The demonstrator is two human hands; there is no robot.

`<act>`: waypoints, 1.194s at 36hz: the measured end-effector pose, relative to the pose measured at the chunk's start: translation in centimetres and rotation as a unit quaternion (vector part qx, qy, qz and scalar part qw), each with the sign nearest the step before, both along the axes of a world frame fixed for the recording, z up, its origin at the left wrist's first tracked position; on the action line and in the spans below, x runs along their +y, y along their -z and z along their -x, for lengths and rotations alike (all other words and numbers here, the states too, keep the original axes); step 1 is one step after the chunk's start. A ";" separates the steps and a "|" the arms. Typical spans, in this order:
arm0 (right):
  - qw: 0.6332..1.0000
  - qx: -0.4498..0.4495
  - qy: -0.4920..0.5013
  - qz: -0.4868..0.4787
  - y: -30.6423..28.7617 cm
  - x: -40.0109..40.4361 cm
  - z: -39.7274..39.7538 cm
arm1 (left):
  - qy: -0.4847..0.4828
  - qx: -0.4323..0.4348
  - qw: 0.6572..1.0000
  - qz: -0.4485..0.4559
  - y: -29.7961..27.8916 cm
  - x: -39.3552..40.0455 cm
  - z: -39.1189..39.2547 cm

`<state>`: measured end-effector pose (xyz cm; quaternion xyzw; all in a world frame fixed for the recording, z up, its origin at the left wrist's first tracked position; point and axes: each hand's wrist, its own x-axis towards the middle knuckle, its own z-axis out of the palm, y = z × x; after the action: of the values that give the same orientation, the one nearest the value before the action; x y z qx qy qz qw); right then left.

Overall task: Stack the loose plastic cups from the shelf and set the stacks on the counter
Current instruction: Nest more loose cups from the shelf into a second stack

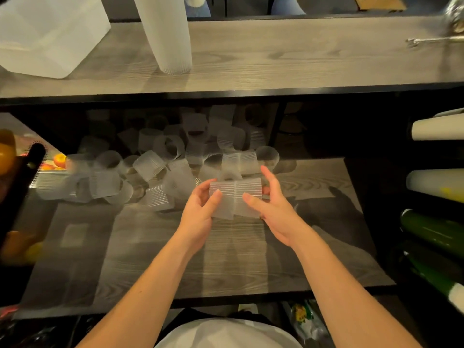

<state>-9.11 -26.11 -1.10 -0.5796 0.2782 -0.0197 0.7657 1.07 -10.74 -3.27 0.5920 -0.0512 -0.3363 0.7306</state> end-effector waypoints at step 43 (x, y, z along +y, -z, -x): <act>0.984 0.126 -0.072 0.099 1.9 -5.7 0.2 | 0.194 -0.111 0.962 -0.154 1.2 -1.6 0.0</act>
<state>-9.32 -31.76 -2.97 -0.6685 0.3271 0.0813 0.6629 1.11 -12.30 -4.51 0.7099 -0.1935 -0.4072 0.5410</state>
